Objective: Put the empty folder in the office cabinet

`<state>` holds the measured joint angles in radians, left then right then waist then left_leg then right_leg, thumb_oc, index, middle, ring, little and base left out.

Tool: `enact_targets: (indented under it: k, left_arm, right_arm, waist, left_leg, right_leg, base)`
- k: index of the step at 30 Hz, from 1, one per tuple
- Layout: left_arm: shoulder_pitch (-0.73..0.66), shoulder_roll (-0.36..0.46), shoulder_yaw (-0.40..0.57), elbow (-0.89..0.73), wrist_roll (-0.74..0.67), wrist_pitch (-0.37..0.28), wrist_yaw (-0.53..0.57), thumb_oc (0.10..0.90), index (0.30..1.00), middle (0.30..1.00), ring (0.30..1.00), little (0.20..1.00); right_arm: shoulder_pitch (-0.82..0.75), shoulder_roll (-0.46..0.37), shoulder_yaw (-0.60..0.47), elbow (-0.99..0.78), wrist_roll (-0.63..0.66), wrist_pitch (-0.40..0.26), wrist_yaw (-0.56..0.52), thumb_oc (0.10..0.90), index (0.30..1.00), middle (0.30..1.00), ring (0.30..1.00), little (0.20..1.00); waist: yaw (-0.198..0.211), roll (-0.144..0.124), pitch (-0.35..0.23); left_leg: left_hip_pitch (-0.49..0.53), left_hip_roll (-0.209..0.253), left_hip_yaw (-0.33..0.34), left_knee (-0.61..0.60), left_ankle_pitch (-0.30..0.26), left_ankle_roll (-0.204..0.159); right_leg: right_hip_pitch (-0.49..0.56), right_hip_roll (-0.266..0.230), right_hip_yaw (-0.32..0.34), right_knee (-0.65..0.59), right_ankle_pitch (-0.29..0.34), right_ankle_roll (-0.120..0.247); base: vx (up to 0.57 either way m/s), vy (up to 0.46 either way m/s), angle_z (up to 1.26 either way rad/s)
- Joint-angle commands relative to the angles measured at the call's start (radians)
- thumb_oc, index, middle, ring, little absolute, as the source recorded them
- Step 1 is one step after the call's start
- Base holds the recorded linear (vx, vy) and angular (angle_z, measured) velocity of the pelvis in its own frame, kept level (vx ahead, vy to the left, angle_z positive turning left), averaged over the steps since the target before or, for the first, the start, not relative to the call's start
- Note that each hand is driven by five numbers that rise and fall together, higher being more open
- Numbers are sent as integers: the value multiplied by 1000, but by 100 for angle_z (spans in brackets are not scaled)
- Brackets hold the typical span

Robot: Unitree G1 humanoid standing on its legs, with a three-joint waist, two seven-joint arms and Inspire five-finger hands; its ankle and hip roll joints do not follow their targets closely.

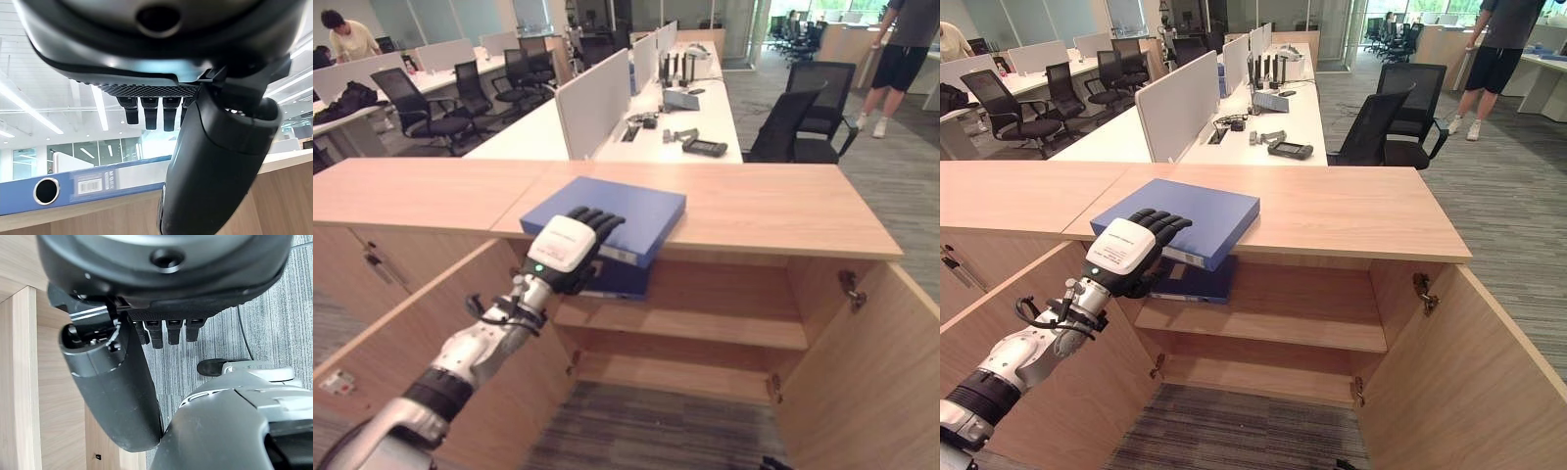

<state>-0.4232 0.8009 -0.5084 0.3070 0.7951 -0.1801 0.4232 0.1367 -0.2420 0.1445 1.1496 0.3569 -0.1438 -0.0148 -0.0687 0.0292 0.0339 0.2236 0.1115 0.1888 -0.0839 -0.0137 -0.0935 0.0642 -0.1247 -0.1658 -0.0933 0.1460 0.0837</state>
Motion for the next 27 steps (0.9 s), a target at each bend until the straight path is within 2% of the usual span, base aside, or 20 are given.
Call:
enact_targets:
  k: [1, 27]
  left_arm:
    - [-283, 24, 40, 48, -7, 35, 42, 800, 900, 900, 900, 900]
    - [-362, 27, -23, 260, -49, 78, 33, 800, 900, 900, 900, 900]
  right_arm:
    - [-41, -52, 5, 38, -8, -14, -1, 800, 900, 900, 900, 900]
    - [-32, -67, -35, 70, 13, -3, -22, 800, 900, 900, 900, 900]
  waist:
    - [-21, 9, 36]
    - [-54, 4, 38]
  left_leg:
    - [-14, -25, 1, -3, -50, -4]
    - [2, -26, 27, -3, -58, -2]
  right_leg:
    - [110, -21, 22, 36, -180, 102]
    - [97, -18, 45, 55, -186, 104]
  base:
    - [14, 2, -6]
    - [6, 3, -2]
